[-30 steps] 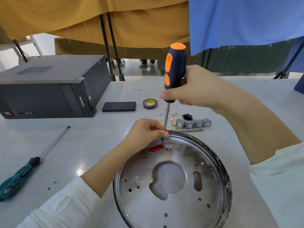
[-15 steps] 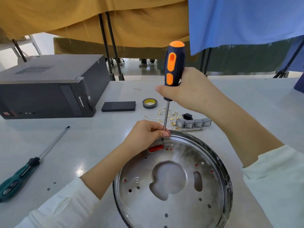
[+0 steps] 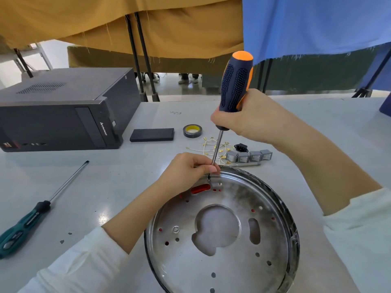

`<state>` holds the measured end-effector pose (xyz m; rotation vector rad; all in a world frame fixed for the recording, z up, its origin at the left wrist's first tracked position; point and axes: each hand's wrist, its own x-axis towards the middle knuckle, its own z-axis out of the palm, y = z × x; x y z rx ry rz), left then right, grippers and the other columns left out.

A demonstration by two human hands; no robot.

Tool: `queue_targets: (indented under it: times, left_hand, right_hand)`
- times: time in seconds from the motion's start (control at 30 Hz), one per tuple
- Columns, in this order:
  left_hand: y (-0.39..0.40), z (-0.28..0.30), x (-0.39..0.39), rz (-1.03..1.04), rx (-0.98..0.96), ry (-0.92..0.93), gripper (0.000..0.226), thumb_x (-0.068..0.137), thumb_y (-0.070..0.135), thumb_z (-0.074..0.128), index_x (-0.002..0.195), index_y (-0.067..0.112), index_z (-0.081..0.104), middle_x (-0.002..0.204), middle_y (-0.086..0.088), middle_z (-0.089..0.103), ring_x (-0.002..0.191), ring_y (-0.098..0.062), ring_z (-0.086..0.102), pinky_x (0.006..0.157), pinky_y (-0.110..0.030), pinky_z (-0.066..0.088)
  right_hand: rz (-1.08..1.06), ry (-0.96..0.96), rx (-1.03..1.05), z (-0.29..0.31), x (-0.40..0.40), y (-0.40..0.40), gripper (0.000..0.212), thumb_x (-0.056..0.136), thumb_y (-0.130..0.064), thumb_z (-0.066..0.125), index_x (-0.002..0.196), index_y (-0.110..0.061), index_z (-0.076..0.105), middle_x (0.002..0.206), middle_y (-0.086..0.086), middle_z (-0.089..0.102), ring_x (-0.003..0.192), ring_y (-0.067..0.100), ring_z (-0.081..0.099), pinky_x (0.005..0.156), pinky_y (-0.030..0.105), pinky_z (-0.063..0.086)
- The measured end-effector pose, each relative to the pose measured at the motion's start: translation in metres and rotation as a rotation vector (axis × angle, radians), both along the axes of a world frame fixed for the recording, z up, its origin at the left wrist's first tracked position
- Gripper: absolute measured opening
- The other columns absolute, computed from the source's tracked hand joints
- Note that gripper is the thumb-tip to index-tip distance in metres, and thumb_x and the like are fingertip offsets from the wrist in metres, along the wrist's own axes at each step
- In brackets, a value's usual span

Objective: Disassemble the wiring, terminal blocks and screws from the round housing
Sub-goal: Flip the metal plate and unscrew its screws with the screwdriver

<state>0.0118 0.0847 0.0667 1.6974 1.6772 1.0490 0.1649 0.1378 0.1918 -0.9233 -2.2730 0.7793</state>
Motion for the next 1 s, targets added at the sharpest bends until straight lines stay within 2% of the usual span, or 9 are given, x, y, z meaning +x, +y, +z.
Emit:
queue_targets:
  times: [0.17, 0.27, 0.37, 0.47, 0.53, 0.63, 0.83, 0.93, 1.0]
  left_hand:
    - [0.000, -0.001, 0.001, 0.024, 0.006, -0.008, 0.025, 0.088, 0.018, 0.065, 0.074, 0.038, 0.072, 0.085, 0.019, 0.073, 0.085, 0.002, 0.063, 0.082, -0.014, 0.046]
    - [0.001, -0.002, 0.000, 0.037, 0.003, -0.039, 0.020, 0.085, 0.020, 0.070, 0.075, 0.036, 0.074, 0.081, 0.017, 0.074, 0.082, 0.001, 0.065, 0.079, -0.014, 0.048]
    - [0.002, -0.002, 0.000, 0.076, -0.002, -0.075, 0.014, 0.081, 0.027, 0.075, 0.071, 0.037, 0.073, 0.075, 0.014, 0.073, 0.075, -0.001, 0.065, 0.074, -0.017, 0.049]
    - [0.001, -0.002, -0.001, 0.017, -0.025, -0.098, 0.014, 0.085, 0.026, 0.071, 0.079, 0.039, 0.073, 0.083, 0.016, 0.074, 0.084, 0.000, 0.067, 0.081, -0.015, 0.050]
    - [-0.002, 0.000, -0.001, -0.062, -0.050, -0.147, 0.021, 0.091, 0.020, 0.064, 0.089, 0.039, 0.072, 0.093, 0.018, 0.074, 0.095, 0.003, 0.066, 0.088, -0.011, 0.047]
    - [-0.001, 0.001, -0.002, -0.057, -0.034, -0.101, 0.027, 0.091, 0.016, 0.063, 0.081, 0.038, 0.073, 0.090, 0.017, 0.074, 0.093, 0.002, 0.066, 0.088, -0.014, 0.048]
    - [0.001, -0.001, -0.003, -0.013, -0.010, -0.085, 0.029, 0.086, 0.018, 0.068, 0.071, 0.043, 0.074, 0.082, 0.016, 0.074, 0.086, -0.002, 0.066, 0.082, -0.016, 0.049]
    - [0.002, -0.002, -0.003, 0.019, -0.021, -0.117, 0.025, 0.082, 0.021, 0.073, 0.070, 0.042, 0.075, 0.080, 0.015, 0.074, 0.084, -0.002, 0.067, 0.082, -0.017, 0.051]
    - [0.003, -0.002, -0.002, 0.049, -0.023, -0.141, 0.019, 0.079, 0.024, 0.076, 0.069, 0.040, 0.076, 0.077, 0.013, 0.074, 0.079, -0.001, 0.067, 0.078, -0.016, 0.051]
  right_hand:
    - [-0.157, 0.051, 0.212, -0.001, -0.005, -0.008, 0.041, 0.079, -0.044, 0.071, 0.085, -0.005, 0.057, 0.074, 0.009, 0.059, 0.060, 0.015, 0.051, 0.045, 0.014, 0.035]
    - [-0.081, 0.037, 0.075, 0.003, -0.007, -0.006, 0.030, 0.081, -0.029, 0.071, 0.081, -0.005, 0.053, 0.071, 0.012, 0.055, 0.055, 0.012, 0.046, 0.045, 0.015, 0.035]
    - [0.057, -0.010, -0.148, 0.014, -0.002, 0.000, 0.008, 0.082, -0.014, 0.068, 0.084, -0.010, 0.062, 0.066, -0.002, 0.058, 0.052, 0.005, 0.047, 0.051, 0.015, 0.039]
    - [0.128, -0.040, -0.250, 0.021, 0.002, 0.005, 0.008, 0.081, -0.007, 0.067, 0.083, -0.014, 0.065, 0.063, -0.004, 0.056, 0.053, 0.008, 0.044, 0.051, 0.020, 0.039]
    - [0.121, -0.037, -0.240, 0.020, 0.000, 0.003, 0.005, 0.079, -0.007, 0.064, 0.083, -0.005, 0.063, 0.061, -0.002, 0.052, 0.051, 0.008, 0.041, 0.050, 0.021, 0.037]
    - [0.103, -0.068, -0.161, 0.014, -0.004, -0.003, 0.025, 0.077, -0.015, 0.063, 0.091, 0.005, 0.057, 0.065, 0.004, 0.048, 0.056, 0.012, 0.038, 0.052, 0.024, 0.036]
    - [0.008, -0.047, 0.014, 0.013, 0.000, -0.008, 0.036, 0.081, -0.037, 0.070, 0.067, -0.011, 0.051, 0.042, -0.008, 0.046, 0.036, 0.005, 0.039, 0.034, 0.008, 0.030]
    - [0.006, 0.017, -0.075, 0.012, -0.001, -0.007, 0.028, 0.080, -0.028, 0.074, 0.068, -0.011, 0.056, 0.048, -0.003, 0.053, 0.035, 0.004, 0.039, 0.041, 0.014, 0.036]
    - [0.005, 0.030, -0.129, 0.013, -0.004, -0.005, 0.020, 0.080, -0.018, 0.070, 0.086, -0.001, 0.062, 0.060, 0.009, 0.059, 0.044, 0.010, 0.042, 0.047, 0.021, 0.038]
